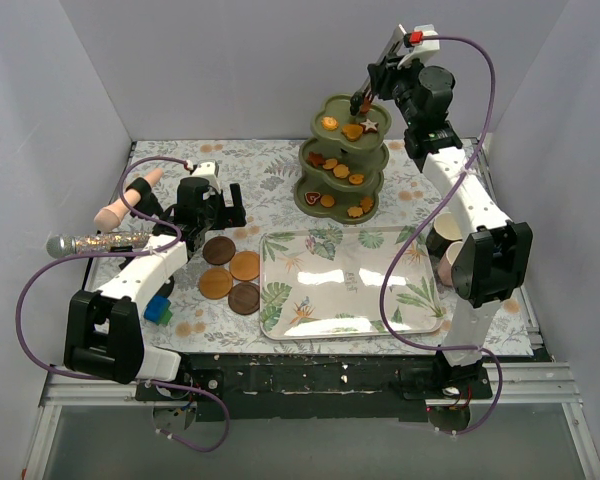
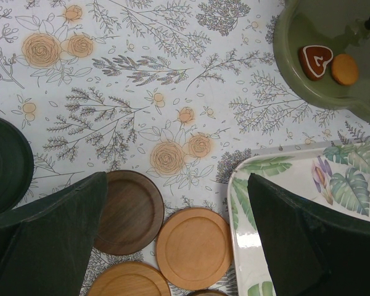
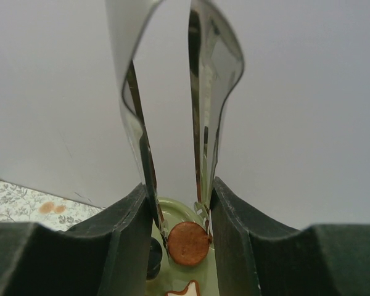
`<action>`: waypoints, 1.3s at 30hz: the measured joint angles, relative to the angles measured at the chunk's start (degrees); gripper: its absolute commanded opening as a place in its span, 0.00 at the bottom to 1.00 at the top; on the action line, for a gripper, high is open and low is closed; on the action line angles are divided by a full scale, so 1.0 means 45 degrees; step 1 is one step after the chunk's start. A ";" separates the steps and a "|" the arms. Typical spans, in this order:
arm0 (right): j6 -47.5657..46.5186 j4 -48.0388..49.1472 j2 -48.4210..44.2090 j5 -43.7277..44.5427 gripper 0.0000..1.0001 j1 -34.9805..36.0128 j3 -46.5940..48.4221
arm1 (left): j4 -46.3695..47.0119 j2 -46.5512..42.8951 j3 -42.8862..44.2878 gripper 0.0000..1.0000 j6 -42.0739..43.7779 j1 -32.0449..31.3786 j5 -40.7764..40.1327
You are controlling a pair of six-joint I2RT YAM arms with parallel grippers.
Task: Serve the afternoon tea
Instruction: Place the desert on the desert table.
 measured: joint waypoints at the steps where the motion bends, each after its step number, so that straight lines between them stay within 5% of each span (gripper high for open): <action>1: -0.0005 0.0005 0.0000 0.0000 0.47 0.0000 0.0010 | 0.0000 0.0000 0.0000 0.98 0.0000 0.0000 0.0000; 19: -0.0058 -0.0083 0.0005 0.0000 0.56 0.0000 0.0316 | -0.0015 0.0000 0.0000 0.98 0.0000 0.0000 0.0000; 39: -0.0670 -0.0243 -0.1035 0.1005 0.46 -0.0044 0.0087 | -0.0083 0.0000 0.0000 0.98 -0.0005 0.0000 0.0005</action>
